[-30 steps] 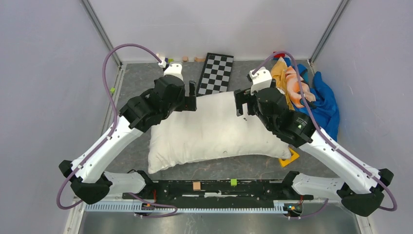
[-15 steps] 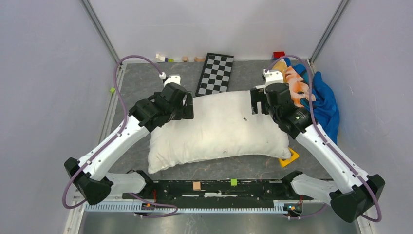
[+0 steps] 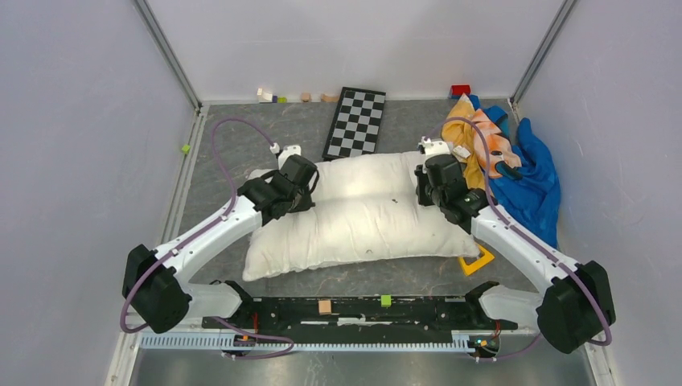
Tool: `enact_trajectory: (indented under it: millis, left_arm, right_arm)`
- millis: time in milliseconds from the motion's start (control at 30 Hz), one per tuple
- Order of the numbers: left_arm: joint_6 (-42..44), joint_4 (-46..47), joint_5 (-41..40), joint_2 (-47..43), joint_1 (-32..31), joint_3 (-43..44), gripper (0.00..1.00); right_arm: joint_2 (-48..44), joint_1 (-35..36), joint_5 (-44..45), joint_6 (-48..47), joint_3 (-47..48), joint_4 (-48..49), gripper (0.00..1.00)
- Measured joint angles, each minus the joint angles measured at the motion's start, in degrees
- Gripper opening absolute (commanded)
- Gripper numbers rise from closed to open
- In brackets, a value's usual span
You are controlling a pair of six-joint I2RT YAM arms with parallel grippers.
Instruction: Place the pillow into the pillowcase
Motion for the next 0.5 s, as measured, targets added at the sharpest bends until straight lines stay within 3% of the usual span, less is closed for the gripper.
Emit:
enact_trajectory:
  millis: [100,267,467,500]
  left_arm:
    - [-0.2,0.9,0.2,-0.5,0.3,1.5,0.02]
    - [0.8,-5.7,-3.3,-2.2,3.1,8.6,0.02]
    - [4.2,-11.3,-5.7,0.8,16.6,23.1,0.02]
    - [4.5,-11.2,-6.1,1.7,18.6,25.0,0.09]
  right_arm:
    - [-1.3,1.9,-1.4,0.5,1.2,0.0,0.00]
    - [-1.2,6.9,-1.4,0.7,9.0,-6.5,0.00]
    - [10.2,15.0,-3.8,1.9,26.8,-9.9,0.00]
    - [12.0,15.6,-4.5,2.1,28.7,-9.3,0.00]
